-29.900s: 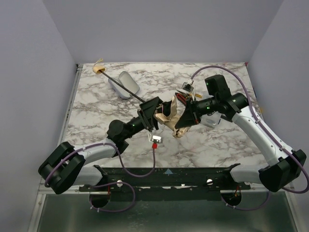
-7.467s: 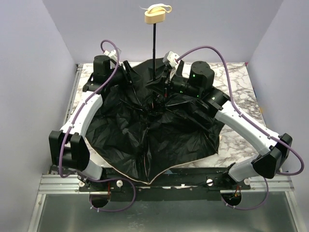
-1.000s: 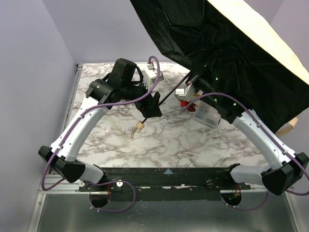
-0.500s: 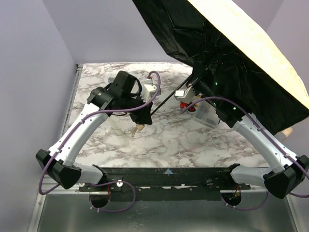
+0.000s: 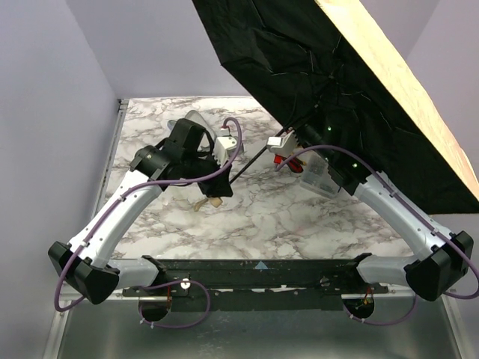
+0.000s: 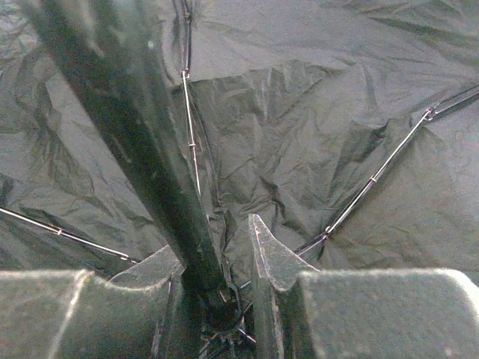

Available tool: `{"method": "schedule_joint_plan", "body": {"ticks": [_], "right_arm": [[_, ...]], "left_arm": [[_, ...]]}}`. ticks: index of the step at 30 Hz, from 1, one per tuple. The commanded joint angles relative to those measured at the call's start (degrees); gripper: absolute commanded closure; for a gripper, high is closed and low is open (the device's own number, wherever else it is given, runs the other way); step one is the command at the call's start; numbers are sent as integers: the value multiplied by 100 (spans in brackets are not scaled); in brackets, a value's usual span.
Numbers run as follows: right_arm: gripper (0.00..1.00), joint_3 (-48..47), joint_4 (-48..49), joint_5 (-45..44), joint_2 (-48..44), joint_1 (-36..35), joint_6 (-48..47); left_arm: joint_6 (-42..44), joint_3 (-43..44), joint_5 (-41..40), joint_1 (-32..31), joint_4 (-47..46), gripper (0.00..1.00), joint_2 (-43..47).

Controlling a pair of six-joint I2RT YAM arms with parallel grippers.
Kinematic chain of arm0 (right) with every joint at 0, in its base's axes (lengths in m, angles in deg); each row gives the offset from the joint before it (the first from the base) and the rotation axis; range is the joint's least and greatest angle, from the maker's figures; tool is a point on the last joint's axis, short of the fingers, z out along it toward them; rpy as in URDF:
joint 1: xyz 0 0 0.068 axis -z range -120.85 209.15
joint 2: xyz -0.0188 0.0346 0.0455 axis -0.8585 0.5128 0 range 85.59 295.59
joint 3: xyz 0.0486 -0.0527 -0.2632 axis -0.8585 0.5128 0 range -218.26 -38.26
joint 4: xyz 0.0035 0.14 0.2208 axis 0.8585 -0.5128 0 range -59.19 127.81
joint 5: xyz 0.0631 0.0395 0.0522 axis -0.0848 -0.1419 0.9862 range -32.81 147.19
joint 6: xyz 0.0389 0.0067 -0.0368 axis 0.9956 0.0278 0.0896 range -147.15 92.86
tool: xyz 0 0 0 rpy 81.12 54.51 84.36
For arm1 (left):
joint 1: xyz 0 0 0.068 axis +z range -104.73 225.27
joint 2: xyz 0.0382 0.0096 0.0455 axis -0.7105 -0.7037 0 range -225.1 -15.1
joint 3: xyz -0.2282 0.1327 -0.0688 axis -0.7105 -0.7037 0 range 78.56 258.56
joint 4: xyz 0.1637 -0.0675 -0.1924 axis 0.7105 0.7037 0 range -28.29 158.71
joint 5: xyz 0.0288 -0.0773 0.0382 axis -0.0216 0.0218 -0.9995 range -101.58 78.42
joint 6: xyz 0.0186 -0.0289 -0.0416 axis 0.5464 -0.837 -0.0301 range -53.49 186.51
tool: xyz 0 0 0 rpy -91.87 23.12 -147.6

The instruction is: Open the umbrella

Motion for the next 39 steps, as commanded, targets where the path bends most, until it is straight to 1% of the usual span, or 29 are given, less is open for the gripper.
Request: {"method": "schedule_joint_plan", "body": {"ticks": [1,3,7,14,17,21,24,26,30,34,39], "right_arm": [[71,-377,994,-958,31,540,-14],[71,-377,1071,-903,55,660,5],[77,-367,1293,-701,129,955,79],[79,-511,1675,-163,419,1581,133],[85,-808,1965,101,677,1709,139],[87,-1548,2355,453,1146,1710,106],[87,-2054,2203,684,1369,1710,79],[87,-2234,1986,718,1460,1710,18],[88,-2261,1885,648,1582,1754,-64],[89,-2178,2058,563,1731,1922,-198],[89,-2229,2136,611,1827,2131,-141]], "left_arm": [[287,-344,491,54,1071,100,384],[242,-384,593,196,1053,100,398],[73,-454,823,558,959,100,373],[123,-638,883,1080,953,100,372],[195,-673,878,1136,956,100,400],[235,-585,1092,1124,682,100,540],[144,-474,1171,1115,390,100,559],[149,-386,1275,1122,375,100,483],[181,-439,1401,1120,393,100,522],[213,-705,1353,1145,484,100,705],[-29,-1092,1321,1234,348,100,946]]}}
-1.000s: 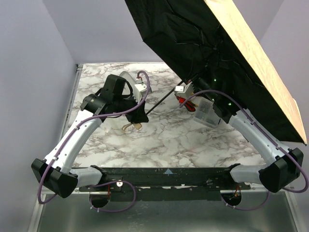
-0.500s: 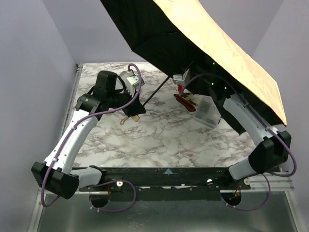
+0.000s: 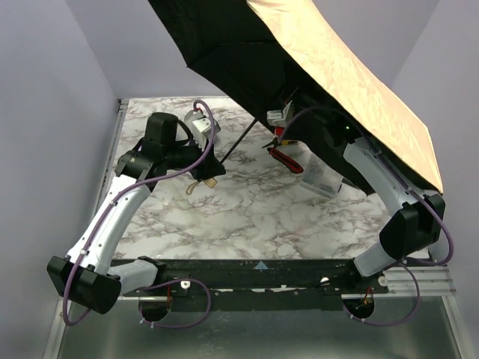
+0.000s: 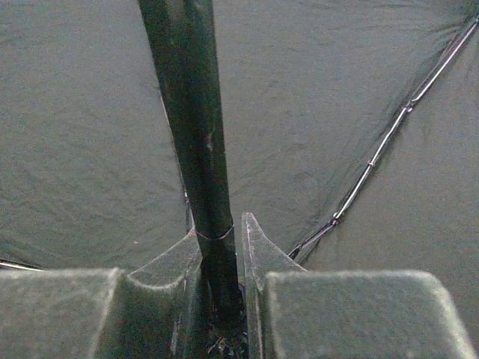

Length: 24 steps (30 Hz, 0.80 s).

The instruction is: Open the umbrella

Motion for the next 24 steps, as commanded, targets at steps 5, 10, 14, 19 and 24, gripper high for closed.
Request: {"method": "schedule_joint_plan", "body": {"ticks": [5,10,14,19,24], "right_arm": [[91,-477,1512,-1796,172,1359,88],[93,-679,1668,-1837,363,1627,124],[93,-822,1722,-1939,486,1786,168],[94,-883,1756,-1980,548,1914,202],[94,-377,1782,-1624,258,1923,212]], "left_arm": [[304,-639,512,93,1963,100,576],[288,-736,470,102,1979,100,589],[272,-756,472,104,1974,100,570],[362,-770,449,102,2059,100,528],[283,-509,420,102,1800,100,413]]}}
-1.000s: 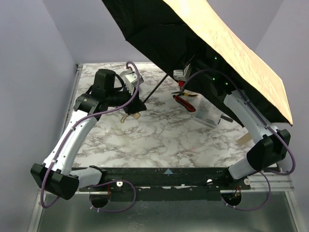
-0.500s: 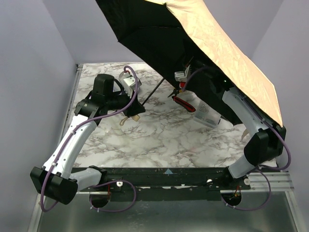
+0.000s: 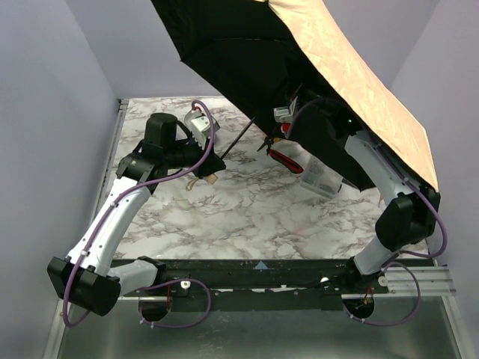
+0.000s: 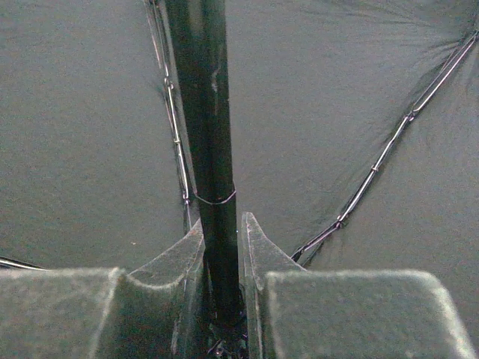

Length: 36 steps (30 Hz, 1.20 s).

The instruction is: Open the umbrella

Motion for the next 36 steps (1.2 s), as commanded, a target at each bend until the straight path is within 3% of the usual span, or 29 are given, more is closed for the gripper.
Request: {"method": "schedule_joint_plan", "body": {"ticks": [1,6,8,17,30,36], "right_arm": [[93,99,1583,-2468,-289,1500,83],[86,814,1751,-1852,-591,1396,-87],[74,949,1765,-1639,-664,1286,-92],[45,1298,1550,-1362,-878,708,-103],[31,2135,734,-1031,-1508,-202,-295],[25,2524,447,-1234,-1924,-696,244]], "left_arm": [[360,11,678,14,2401,100,179],[-62,524,900,15,1800,100,-144],[-348,588,1042,-2,1438,100,-205],[-1255,545,1141,-277,214,100,-216],[-1781,824,895,-355,-502,100,-462],[-2159,624,750,-363,-1311,100,-345]]}}
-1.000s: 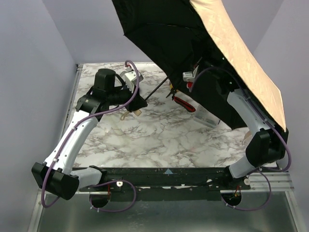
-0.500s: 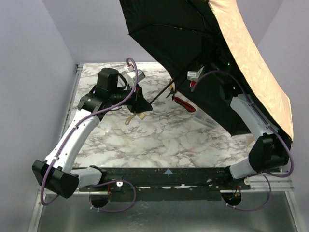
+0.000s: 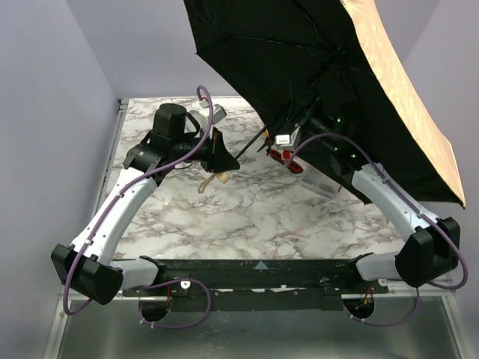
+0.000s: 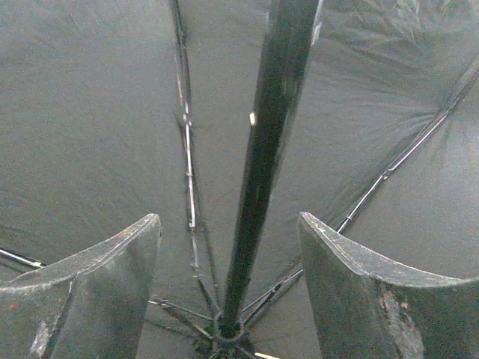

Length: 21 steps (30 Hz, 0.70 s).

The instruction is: Open the umbrella

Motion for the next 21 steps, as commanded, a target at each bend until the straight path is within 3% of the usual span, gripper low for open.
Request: {"method": "schedule_joint_plan", "body": {"ticks": [1,6,12,15,18,21], "right_arm": [[25,372,-337,-382,-462,-354,627],[23,884,-800,-907,-1195,-572,2294],[24,549,-2184,-987,-2006,-942,5693],[27,-405,-2821,-952,-1663,-957,7865],[31,-1246,-3240,-1012,-1138,-955,9746],[36,-1613,-3057,-1057,-810,-955,11435]], "left_arm": [[-456,-56,39,-27,-1201,100,186],[-665,-293,-139,-22,-1859,100,302],[-826,-1103,-262,-14,-3168,100,674],[-1002,-1731,-612,-21,-4287,100,1030],[-947,-1919,-994,-61,-4671,100,1181],[-846,-1992,-1273,-123,-4891,100,1235]]}}
